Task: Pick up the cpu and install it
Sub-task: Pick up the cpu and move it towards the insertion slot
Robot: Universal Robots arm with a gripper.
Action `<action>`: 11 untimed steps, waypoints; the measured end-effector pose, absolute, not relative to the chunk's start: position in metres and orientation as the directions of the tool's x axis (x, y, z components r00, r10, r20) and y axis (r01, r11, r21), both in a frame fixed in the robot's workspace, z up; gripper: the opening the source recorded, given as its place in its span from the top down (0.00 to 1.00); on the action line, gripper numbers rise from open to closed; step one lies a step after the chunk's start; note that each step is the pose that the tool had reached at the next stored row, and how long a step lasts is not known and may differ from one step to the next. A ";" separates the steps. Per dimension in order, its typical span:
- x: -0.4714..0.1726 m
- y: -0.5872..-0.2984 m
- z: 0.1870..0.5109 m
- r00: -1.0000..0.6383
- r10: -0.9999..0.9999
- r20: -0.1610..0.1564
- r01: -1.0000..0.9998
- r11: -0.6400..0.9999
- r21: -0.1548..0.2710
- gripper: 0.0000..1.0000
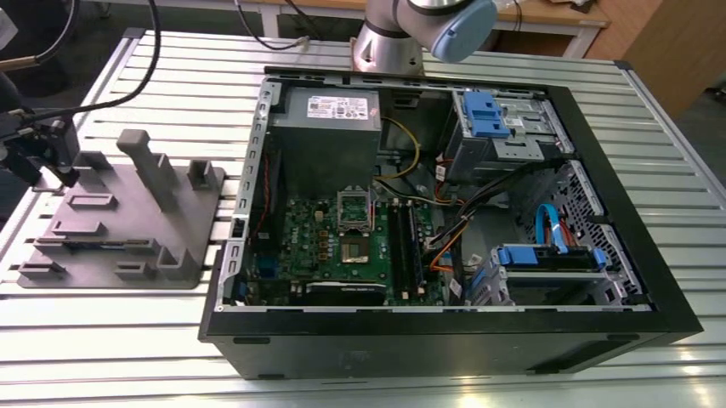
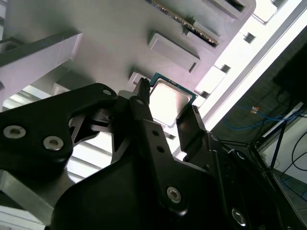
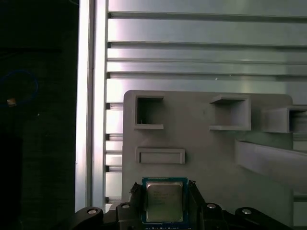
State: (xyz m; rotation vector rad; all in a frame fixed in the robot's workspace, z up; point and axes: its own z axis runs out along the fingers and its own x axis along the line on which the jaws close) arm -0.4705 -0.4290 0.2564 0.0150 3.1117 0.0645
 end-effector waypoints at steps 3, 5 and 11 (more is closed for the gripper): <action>-0.470 -0.429 0.264 -1.000 0.010 -0.029 0.009 0.999 0.042 0.53; -0.470 -0.429 0.268 -1.000 0.010 -0.029 0.009 0.999 0.042 0.53; -0.470 -0.429 0.281 -1.000 0.010 -0.029 0.009 0.999 0.042 0.53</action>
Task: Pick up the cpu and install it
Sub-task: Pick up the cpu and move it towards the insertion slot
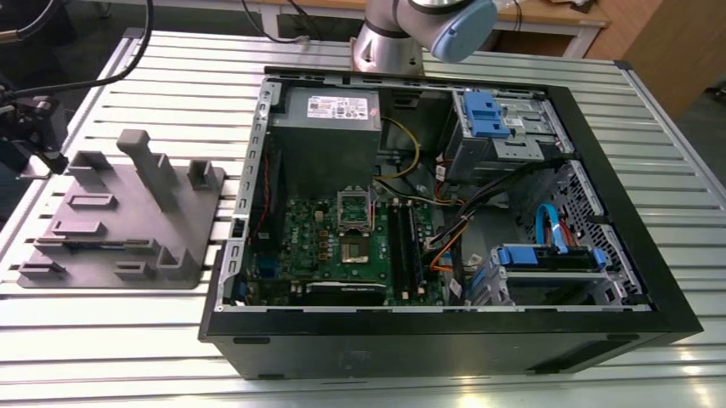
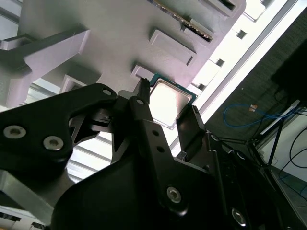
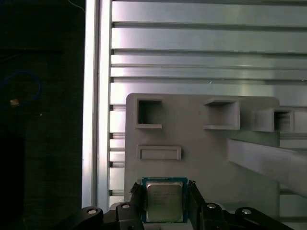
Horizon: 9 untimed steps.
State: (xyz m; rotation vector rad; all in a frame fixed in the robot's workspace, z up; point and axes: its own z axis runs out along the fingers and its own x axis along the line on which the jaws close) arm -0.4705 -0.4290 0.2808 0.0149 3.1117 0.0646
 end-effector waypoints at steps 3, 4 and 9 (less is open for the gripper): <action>-0.470 -0.429 0.286 -1.000 0.010 -0.029 0.009 0.999 0.042 0.53; -0.470 -0.429 0.288 -1.000 0.010 -0.029 0.009 0.999 0.042 0.53; -0.470 -0.429 0.294 -1.000 0.010 -0.029 0.009 0.999 0.042 0.53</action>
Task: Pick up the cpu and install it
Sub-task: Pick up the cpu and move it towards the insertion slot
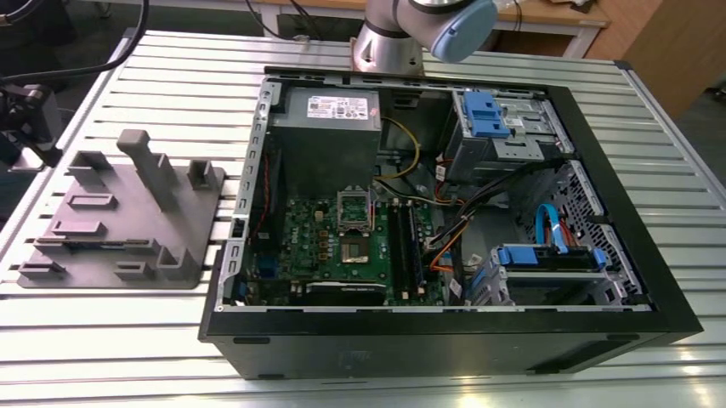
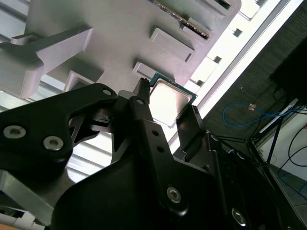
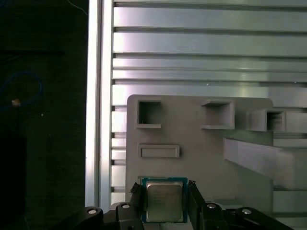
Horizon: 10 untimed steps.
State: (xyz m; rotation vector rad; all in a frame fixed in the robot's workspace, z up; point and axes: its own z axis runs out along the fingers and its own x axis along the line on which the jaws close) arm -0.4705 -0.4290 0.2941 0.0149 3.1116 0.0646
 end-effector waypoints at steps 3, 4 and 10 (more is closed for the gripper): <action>-0.470 -0.429 0.294 -1.000 0.010 -0.029 0.009 0.999 0.042 0.53; -0.470 -0.429 0.295 -1.000 0.010 -0.029 0.009 0.999 0.042 0.53; -0.470 -0.429 0.295 -1.000 0.010 -0.029 0.009 0.999 0.042 0.53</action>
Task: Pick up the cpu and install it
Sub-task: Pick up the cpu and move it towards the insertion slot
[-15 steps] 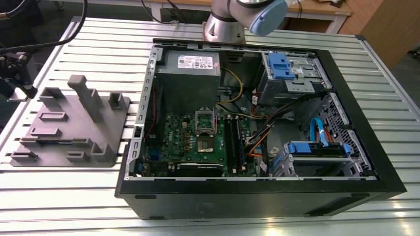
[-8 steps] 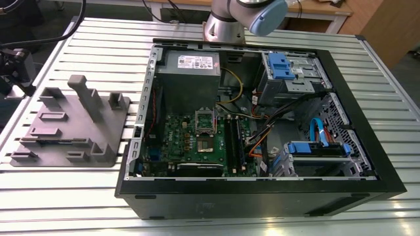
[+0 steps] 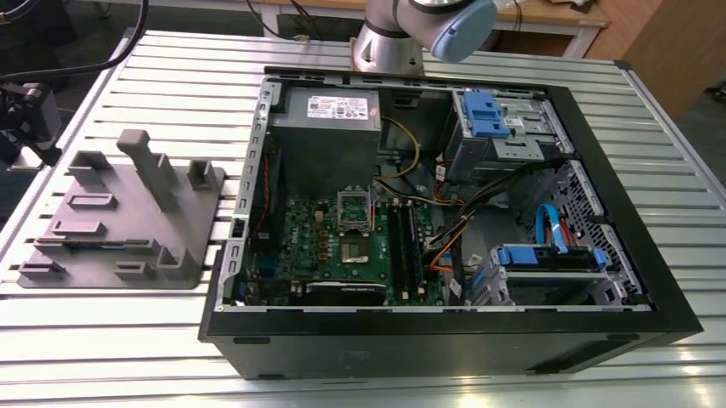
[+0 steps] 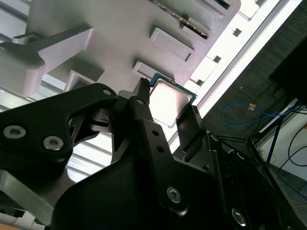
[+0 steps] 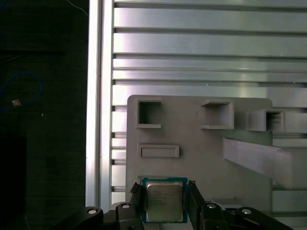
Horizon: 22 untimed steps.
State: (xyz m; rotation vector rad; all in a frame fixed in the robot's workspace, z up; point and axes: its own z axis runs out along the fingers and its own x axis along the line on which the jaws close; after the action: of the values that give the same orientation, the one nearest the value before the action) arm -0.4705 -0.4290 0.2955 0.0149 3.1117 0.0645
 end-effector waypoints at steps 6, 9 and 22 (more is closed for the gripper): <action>-0.470 -0.429 0.298 -1.000 0.010 -0.029 0.009 0.999 0.041 0.53; -0.470 -0.429 0.301 -1.000 0.010 -0.029 0.009 0.999 0.042 0.53; -0.470 -0.429 0.312 -1.000 0.010 -0.029 0.009 0.999 0.042 0.53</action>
State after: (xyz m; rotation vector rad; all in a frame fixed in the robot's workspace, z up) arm -0.4704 -0.4288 0.3120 0.0148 3.1122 0.0645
